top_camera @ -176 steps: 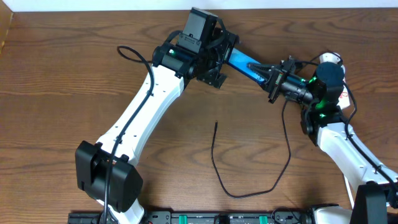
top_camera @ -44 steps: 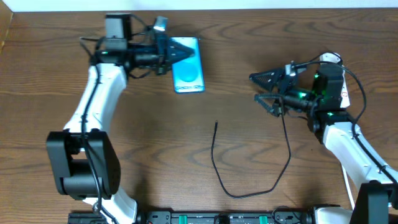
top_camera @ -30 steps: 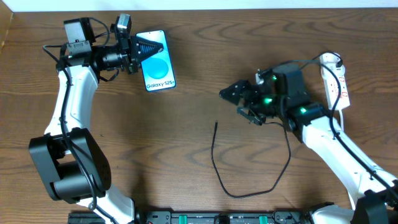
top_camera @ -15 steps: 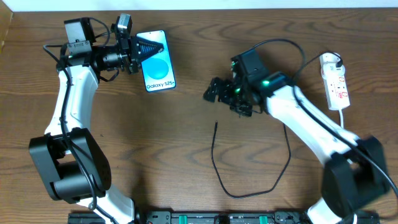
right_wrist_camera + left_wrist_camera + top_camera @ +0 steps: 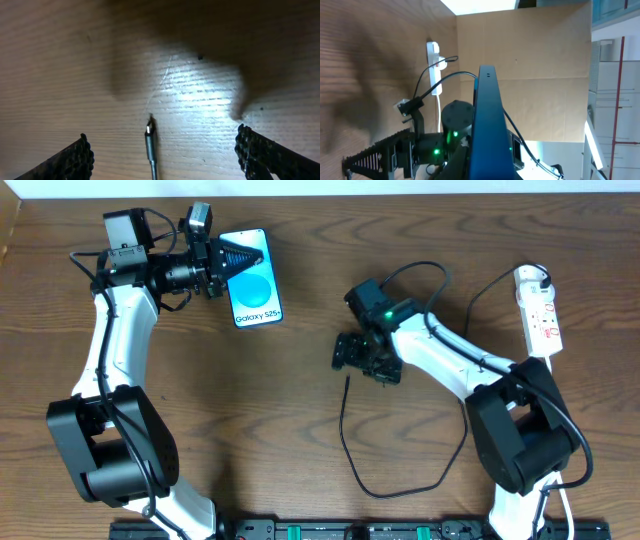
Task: Plug charger to phone and switch on socket
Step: 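Move the right gripper down to the black cable connector and grasp it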
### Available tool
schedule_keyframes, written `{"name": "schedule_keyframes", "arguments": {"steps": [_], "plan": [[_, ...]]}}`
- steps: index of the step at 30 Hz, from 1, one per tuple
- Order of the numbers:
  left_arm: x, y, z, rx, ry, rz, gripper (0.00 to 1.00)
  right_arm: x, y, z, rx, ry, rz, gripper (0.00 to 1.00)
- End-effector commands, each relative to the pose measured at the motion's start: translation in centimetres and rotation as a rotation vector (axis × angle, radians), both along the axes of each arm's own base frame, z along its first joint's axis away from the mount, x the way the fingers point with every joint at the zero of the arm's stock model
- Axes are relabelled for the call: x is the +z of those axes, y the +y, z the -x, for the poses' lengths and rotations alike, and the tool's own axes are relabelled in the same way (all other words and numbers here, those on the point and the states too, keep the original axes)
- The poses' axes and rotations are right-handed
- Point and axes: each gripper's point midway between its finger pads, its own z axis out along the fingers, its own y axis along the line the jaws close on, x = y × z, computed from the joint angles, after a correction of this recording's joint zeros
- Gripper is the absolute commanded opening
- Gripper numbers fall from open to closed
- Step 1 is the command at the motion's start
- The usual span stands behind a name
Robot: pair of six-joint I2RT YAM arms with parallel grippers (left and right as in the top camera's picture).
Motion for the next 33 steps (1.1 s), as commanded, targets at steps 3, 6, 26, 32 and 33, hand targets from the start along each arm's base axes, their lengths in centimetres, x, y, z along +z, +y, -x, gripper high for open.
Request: {"name": "schedule_keyframes", "arguments": {"steps": [3, 6, 26, 32, 33], "plan": [[1.0, 0.0, 0.5, -0.031, -0.036, 0.03, 0.07, 0.3, 0.3, -0.2, 0.015, -0.078, 0.099, 0.88], [1.0, 0.0, 0.5, -0.03, -0.036, 0.029, 0.08, 0.1, 0.6, 0.0, 0.021, -0.09, 0.124, 0.86], [1.0, 0.0, 0.5, -0.031, -0.036, 0.03, 0.07, -2.9, 1.0, 2.2, 0.076, -0.066, 0.245, 0.64], [1.0, 0.0, 0.5, -0.03, -0.036, 0.029, 0.07, -2.9, 1.0, 2.9, 0.076, -0.047, 0.259, 0.54], [1.0, 0.0, 0.5, -0.03, -0.036, 0.029, 0.08, -3.0, 1.0, 3.0, 0.077, -0.045, 0.26, 0.54]]}}
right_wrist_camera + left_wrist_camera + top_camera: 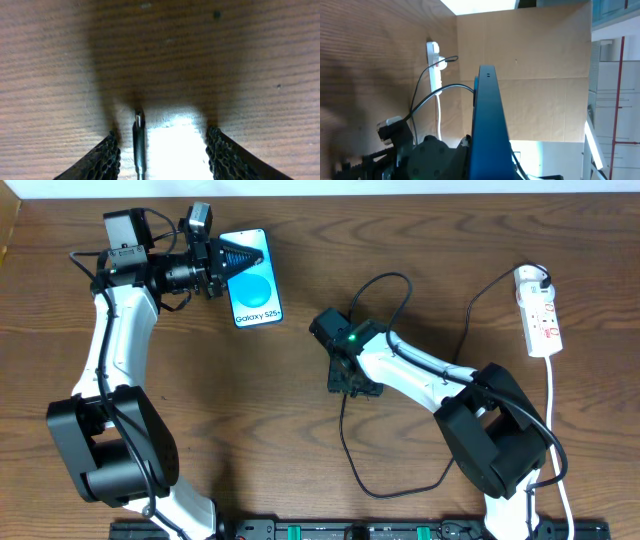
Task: Plug charger to phone and switch on socket
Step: 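Move the right gripper down to the black cable connector and grasp it, then lift the cable connector with the right gripper toward the phone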
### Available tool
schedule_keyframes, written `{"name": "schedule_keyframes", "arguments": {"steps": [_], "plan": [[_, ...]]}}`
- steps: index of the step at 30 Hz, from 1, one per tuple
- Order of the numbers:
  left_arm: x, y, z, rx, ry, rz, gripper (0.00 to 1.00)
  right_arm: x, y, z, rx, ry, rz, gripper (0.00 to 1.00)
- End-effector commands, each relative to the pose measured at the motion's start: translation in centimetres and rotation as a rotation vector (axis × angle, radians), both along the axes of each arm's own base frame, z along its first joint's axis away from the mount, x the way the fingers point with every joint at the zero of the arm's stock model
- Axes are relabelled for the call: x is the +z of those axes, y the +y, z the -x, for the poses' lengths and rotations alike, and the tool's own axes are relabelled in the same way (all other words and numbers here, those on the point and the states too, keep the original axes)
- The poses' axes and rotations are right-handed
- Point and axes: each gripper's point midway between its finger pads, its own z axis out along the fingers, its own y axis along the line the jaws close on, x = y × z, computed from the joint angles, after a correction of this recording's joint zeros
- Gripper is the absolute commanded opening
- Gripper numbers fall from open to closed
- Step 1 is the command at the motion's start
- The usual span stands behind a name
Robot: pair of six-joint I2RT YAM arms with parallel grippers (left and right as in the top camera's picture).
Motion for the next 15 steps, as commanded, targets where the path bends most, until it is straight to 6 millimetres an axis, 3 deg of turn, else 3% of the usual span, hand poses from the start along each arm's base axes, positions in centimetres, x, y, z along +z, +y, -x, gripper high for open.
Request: {"name": "schedule_keyframes", "arguments": {"steps": [1, 5, 15], "plan": [[1.02, -0.01, 0.45, -0.03, -0.036, 0.029, 0.07, -0.72, 0.13, 0.49, -0.004, 0.013, 0.026, 0.54], [1.02, -0.01, 0.45, -0.03, -0.036, 0.029, 0.08, -0.72, 0.23, 0.6, -0.001, 0.013, 0.027, 0.47], [1.02, 0.0, 0.45, -0.03, -0.036, 0.029, 0.07, -0.7, 0.37, 0.38, -0.019, 0.004, 0.021, 0.13]]}}
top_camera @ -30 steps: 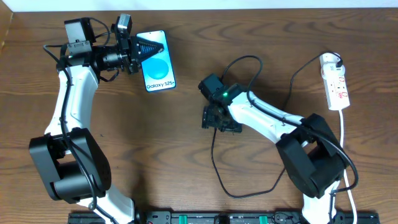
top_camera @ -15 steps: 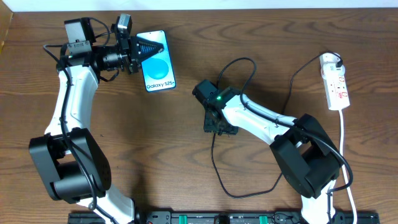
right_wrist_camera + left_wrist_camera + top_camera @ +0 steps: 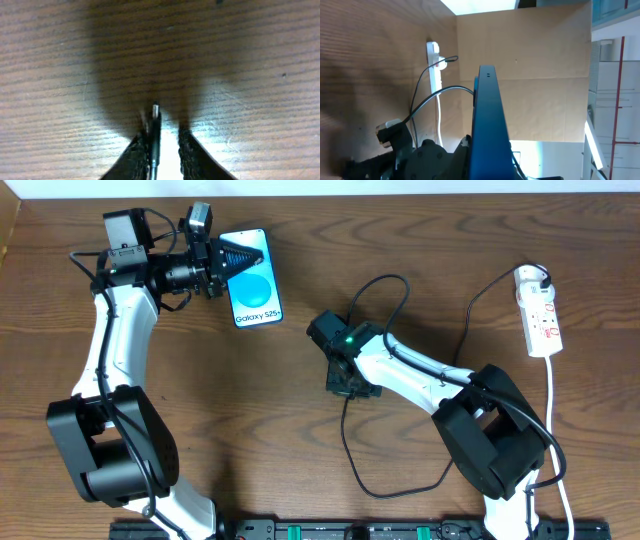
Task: Plug charger to phone and switch on socket
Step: 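Lift the cable connector with the right gripper toward the phone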
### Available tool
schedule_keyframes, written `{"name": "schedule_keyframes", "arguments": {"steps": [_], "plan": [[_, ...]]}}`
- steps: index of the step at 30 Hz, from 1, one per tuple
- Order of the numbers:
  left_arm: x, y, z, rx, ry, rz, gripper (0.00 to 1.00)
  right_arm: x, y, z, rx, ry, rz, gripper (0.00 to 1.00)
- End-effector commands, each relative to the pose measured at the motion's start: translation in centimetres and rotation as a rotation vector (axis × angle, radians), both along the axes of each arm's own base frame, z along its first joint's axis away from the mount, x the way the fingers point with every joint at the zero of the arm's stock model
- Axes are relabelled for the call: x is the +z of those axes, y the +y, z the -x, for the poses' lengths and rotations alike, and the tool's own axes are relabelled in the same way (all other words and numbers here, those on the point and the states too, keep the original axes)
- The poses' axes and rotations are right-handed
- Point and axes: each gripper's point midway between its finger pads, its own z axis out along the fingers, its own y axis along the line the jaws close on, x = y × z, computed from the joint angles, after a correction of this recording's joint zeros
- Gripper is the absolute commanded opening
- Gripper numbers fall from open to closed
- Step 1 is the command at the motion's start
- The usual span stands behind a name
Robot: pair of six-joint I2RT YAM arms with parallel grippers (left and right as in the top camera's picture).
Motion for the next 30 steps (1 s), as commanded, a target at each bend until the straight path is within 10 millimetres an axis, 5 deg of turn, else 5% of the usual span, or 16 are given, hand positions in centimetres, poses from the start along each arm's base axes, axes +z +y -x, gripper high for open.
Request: {"name": "schedule_keyframes", "arguments": {"steps": [1, 4, 11, 16, 19, 23, 30], "plan": [[1.0, 0.0, 0.4, -0.03, -0.036, 0.029, 0.07, -0.6, 0.2, 0.0, -0.012, 0.001, 0.015, 0.09], [1.0, 0.0, 0.4, -0.03, -0.036, 0.029, 0.07, -0.6, 0.2, 0.0, -0.014, 0.001, 0.013, 0.01], [0.9, 0.0, 0.3, -0.023, -0.035, 0.021, 0.07, -0.6, 0.8, -0.2, -0.013, 0.006, -0.026, 0.01], [0.9, 0.0, 0.3, -0.023, -0.034, 0.021, 0.07, 0.4, 3.1, -1.4, 0.066, 0.075, -0.267, 0.01], [0.9, 0.0, 0.3, -0.023, -0.035, 0.021, 0.08, 3.3, 6.4, -2.2, 0.246, 0.1, -0.605, 0.01], [0.5, 0.0, 0.1, -0.01, -0.047, -0.003, 0.08, 10.1, 9.0, -2.6, 0.484, 0.074, -1.085, 0.01], [-0.3, -0.2, -0.5, 0.021, -0.041, -0.05, 0.08, 15.5, 9.5, -2.9, 0.669, -0.006, -1.372, 0.01]]}}
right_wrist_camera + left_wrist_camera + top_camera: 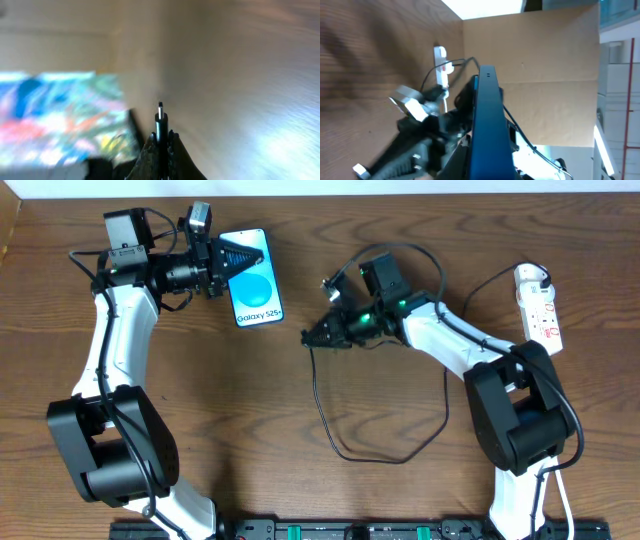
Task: Plug charger to phone and switch on socket
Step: 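Lift the cable connector with the right gripper toward the phone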
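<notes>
The phone (254, 284), blue screen up and reading "Galaxy S25+", is at the back left of the table. My left gripper (238, 258) is shut on its upper end. It shows edge-on as a blue slab (487, 125) in the left wrist view. My right gripper (313, 339) hangs right of the phone, pointing toward it and shut on the charger plug (160, 114). The plug's metal tip sticks out past the fingers (150, 147). The black cable (330, 438) loops from it across the table. The white socket strip (538, 308) lies at the far right.
The cable's loop (440, 415) trails over the wood in front of the right arm and runs back to the socket strip. The blurred phone (55, 117) fills the left of the right wrist view. A black rail (350, 530) lines the table's front edge.
My right gripper, then down on the table at the centre and shut on the plug, is now raised and further back-left near the phone with the plug. The cable loop has shifted. The left gripper is unchanged.
My right gripper first hung open above the plug lying on the table. Then its fingers stood either side of the plug, then shut on it. Now it holds the plug off the table, aimed at the phone. My left gripper held the phone throughout.
</notes>
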### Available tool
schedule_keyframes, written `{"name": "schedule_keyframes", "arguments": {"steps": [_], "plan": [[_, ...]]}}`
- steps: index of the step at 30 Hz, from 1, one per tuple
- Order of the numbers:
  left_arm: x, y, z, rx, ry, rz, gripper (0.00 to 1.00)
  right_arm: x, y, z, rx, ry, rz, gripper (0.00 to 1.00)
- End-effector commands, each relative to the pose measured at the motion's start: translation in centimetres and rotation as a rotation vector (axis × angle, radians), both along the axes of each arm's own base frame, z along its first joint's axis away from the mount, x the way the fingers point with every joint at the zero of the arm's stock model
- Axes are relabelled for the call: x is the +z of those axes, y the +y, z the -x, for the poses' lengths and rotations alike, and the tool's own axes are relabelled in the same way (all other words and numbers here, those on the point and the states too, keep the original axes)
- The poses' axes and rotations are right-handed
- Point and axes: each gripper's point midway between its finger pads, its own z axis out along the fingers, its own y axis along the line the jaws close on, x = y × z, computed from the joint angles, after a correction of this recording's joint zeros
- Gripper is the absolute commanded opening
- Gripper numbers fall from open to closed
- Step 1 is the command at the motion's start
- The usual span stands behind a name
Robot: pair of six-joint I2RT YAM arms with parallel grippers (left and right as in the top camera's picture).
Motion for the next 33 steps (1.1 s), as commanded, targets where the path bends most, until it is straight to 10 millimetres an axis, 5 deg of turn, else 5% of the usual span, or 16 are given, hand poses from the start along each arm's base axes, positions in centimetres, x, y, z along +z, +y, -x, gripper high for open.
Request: {"name": "schedule_keyframes", "arguments": {"steps": [1, 9, 24, 33], "plan": [[0.3, -0.2, -0.1, -0.004, -0.028, -0.012, 0.07, 4.5, 0.8, 2.8, 0.205, -0.02, -0.246, 0.01], [0.3, 0.1, -1.2, 0.038, -0.036, -0.041, 0.08, 8.0, 1.6, 2.6, 0.276, -0.089, -0.369, 0.01], [5.3, 1.2, -5.1, 0.165, -0.119, 0.013, 0.08, 11.2, 2.3, 1.1, 0.231, -0.095, -0.398, 0.01], [7.7, 1.6, -6.2, 0.223, -0.16, 0.052, 0.08, 15.8, 2.6, -0.7, 0.102, -0.114, -0.481, 0.01]]}}
